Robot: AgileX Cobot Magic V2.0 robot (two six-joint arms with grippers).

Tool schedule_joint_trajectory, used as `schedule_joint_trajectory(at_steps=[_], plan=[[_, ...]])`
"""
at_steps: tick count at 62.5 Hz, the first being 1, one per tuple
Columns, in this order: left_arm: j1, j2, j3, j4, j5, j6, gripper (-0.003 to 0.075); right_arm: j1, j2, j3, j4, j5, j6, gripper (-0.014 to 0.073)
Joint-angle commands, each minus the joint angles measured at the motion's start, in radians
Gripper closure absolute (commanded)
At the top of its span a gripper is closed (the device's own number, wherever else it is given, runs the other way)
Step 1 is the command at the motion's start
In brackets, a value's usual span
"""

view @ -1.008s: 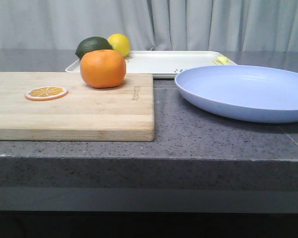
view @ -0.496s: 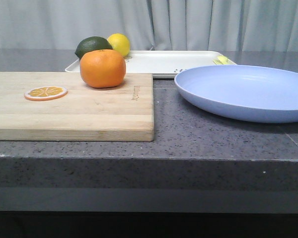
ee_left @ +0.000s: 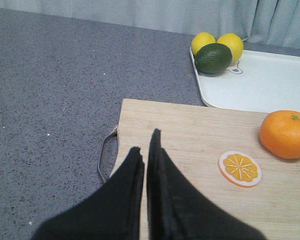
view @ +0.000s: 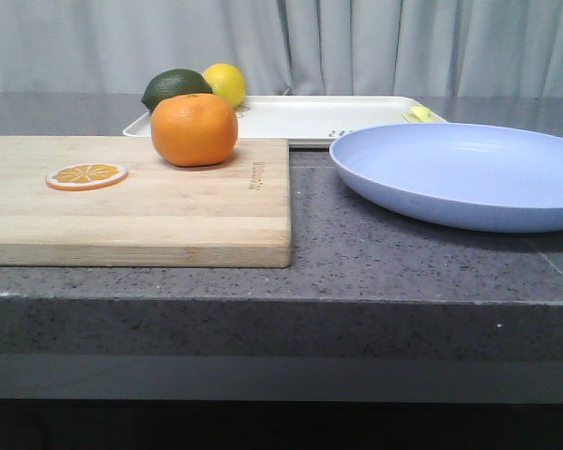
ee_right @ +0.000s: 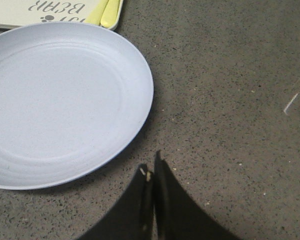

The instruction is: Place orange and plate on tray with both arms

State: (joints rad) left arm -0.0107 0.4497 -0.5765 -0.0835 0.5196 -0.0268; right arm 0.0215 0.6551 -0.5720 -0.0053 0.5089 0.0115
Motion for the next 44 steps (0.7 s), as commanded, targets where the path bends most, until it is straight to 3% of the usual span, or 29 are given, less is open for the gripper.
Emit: schedule_joint_trajectory(at_steps=[1,8,15,28,44], plan=[[-0.008,0.012,-0.036,-0.013,-0.081,-0.009,0.0565,-0.004,0.004,-0.034,-0.02,-0.045,-0.011,0.0414],[-0.008,0.012,-0.036,-0.013,-0.081,-0.009,0.0321,-0.004,0.004,-0.034,-0.02,-0.037,-0.006,0.0185],[-0.008,0.012,-0.036,-0.013,-0.081,-0.009,0.014,-0.004,0.004,-0.034,-0.02,-0.036,-0.006,0.0085],[-0.032,0.033,-0.046,-0.034,-0.081,0.006,0.0112,-0.004,0.004,-0.034,-0.02,-0.02,-0.006,0.0081],[-0.214,0.182,-0.144,-0.038,-0.073,0.027,0.0113,-0.004,0.004,-0.034,-0.02,0.0,-0.006,0.0081]])
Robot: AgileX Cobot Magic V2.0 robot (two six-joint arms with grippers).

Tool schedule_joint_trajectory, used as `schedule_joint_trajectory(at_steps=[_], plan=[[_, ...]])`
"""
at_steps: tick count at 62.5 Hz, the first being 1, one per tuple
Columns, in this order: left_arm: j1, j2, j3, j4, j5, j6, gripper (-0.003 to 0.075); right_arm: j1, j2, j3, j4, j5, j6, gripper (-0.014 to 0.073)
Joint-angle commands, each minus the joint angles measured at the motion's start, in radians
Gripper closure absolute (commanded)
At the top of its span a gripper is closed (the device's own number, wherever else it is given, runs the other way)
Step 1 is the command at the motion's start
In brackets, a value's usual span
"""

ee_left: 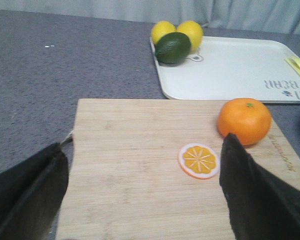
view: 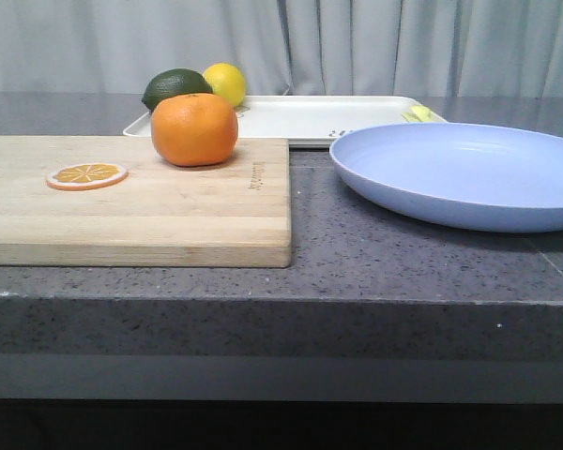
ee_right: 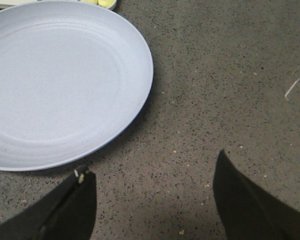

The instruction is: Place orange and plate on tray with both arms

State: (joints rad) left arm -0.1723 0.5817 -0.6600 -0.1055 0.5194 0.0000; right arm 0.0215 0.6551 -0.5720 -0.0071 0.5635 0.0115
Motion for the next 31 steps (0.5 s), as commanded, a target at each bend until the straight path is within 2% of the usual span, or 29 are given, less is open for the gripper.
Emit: schedule_joint_trajectory(at_steps=[1,17,31], plan=[[-0.068,0.066,-0.071,-0.016,-0.073,0.0,0.0113,-0.004,0.004,-0.034,-0.018,-0.054,-0.006,0.0081],[-0.242,0.279,-0.189,-0.014,-0.084,0.0,0.0113,-0.004,0.004,-0.034,-0.018,-0.046,-0.006,0.0081],[-0.337,0.501,-0.311,0.005,-0.088,0.0,0.0113,-0.004,0.004,-0.034,-0.018,-0.046,-0.006,0.0081]])
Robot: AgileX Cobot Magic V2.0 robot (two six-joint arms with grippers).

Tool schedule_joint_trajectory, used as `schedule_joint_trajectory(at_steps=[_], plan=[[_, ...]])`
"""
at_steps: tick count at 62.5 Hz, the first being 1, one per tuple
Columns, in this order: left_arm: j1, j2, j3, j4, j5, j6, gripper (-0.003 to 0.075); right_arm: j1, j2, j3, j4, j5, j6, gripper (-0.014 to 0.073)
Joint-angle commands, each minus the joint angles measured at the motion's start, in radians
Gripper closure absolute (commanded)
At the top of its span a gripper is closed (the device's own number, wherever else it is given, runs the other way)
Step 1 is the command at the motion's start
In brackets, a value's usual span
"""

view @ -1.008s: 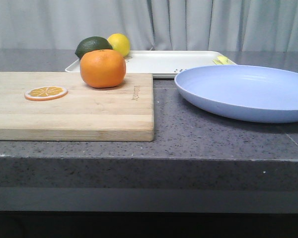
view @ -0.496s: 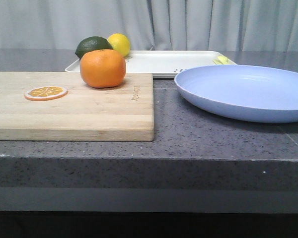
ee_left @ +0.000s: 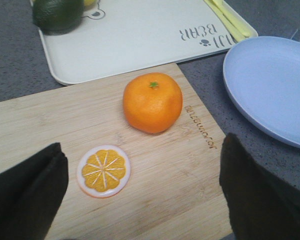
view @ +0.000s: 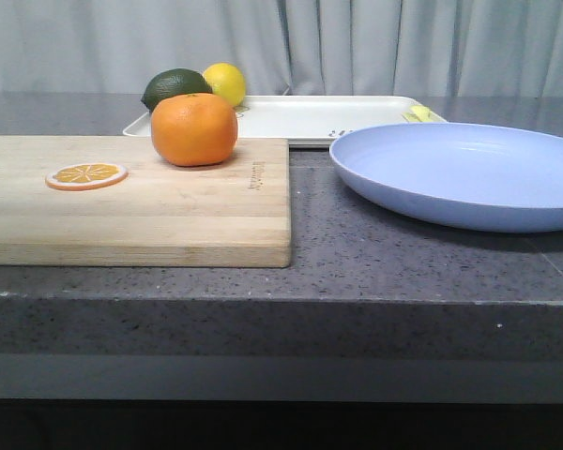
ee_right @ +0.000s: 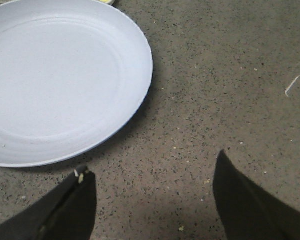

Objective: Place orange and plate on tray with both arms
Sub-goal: 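Lower the left gripper onto the orange on the cutting board and close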

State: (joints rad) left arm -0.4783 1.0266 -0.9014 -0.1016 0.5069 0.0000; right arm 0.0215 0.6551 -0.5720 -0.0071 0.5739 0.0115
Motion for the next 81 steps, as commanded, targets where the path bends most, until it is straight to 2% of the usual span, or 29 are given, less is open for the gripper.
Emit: schedule_joint_trajectory(at_steps=[1,14,36,52,75,81], plan=[[-0.035,0.07,-0.083,0.001,-0.076,0.0,0.0113,-0.004,0.004,-0.034,-0.018,-0.057,-0.006,0.0081],[-0.07,0.261,-0.206,0.026,-0.074,0.0,0.0113,-0.004,0.004,-0.034,-0.018,-0.057,-0.006,0.0081],[-0.07,0.506,-0.375,0.11,-0.068,0.0,0.0113,-0.004,0.004,-0.034,-0.018,-0.049,-0.006,0.0081],[-0.072,0.619,-0.443,0.102,-0.071,0.0,0.0113,-0.004,0.004,-0.034,-0.018,-0.049,-0.006,0.0081],[-0.072,0.687,-0.452,0.102,-0.075,0.0,0.0113,-0.004,0.004,-0.034,-0.018,-0.049,-0.006,0.0081],[-0.072,0.687,-0.452,0.102,-0.068,0.0,0.0158,-0.004,0.004,-0.034,-0.018,-0.049,-0.006,0.0081]])
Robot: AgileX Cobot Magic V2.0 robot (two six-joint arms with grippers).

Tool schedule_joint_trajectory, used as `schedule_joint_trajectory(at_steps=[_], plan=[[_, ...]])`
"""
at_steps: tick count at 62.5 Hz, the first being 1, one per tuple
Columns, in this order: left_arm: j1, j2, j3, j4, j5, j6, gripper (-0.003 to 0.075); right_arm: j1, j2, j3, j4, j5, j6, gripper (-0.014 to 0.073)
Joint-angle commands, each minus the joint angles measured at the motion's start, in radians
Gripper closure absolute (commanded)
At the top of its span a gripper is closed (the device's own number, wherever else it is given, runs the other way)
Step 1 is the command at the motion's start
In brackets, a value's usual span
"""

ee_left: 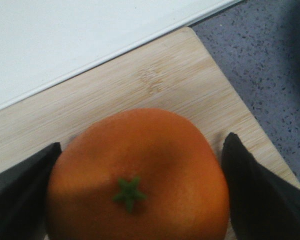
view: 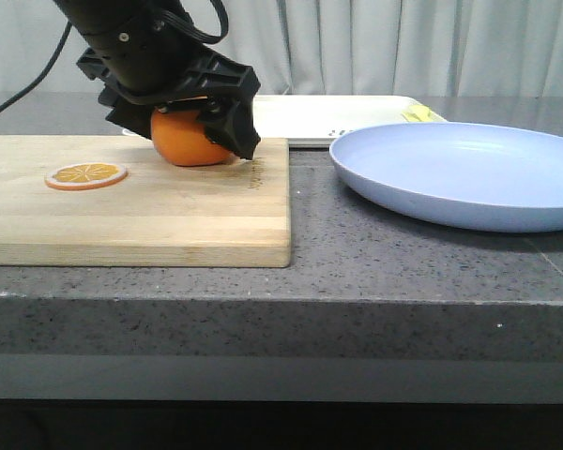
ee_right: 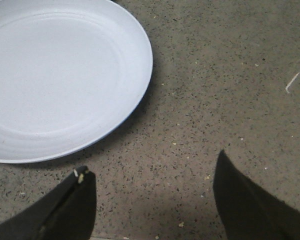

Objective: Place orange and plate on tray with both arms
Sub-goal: 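Lower the left gripper onto the orange on the cutting board and close, then lift the orange with the left gripper and carry it over the blue plate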

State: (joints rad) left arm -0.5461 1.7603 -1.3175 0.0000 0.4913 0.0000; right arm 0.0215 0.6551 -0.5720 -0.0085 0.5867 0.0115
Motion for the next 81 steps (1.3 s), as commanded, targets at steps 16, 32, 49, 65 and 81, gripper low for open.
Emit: schedule_joint_trajectory(at_steps=[16,32,49,65,81], plan=[[-0.009,-0.049,-0.039,0.0,-0.046,0.0,0.0304,-0.004,0.004,-0.034,-0.016,-0.062,-0.006,0.0081],[-0.104,-0.047,-0.169,0.0,0.036,0.0,0.0288,-0.004,0.004,-0.034,-0.016,-0.062,-0.006,0.0081],[-0.269,0.045,-0.347,0.0,0.044,0.0,0.0289,-0.004,0.004,-0.034,-0.016,-0.062,-0.006,0.0081],[-0.347,0.219,-0.543,0.0,0.075,0.0,0.0289,-0.004,0.004,-0.034,-0.016,-0.062,-0.006,0.0081],[-0.368,0.315,-0.631,0.005,0.077,0.0,0.0247,-0.004,0.004,-0.034,-0.016,-0.062,-0.006,0.0081]])
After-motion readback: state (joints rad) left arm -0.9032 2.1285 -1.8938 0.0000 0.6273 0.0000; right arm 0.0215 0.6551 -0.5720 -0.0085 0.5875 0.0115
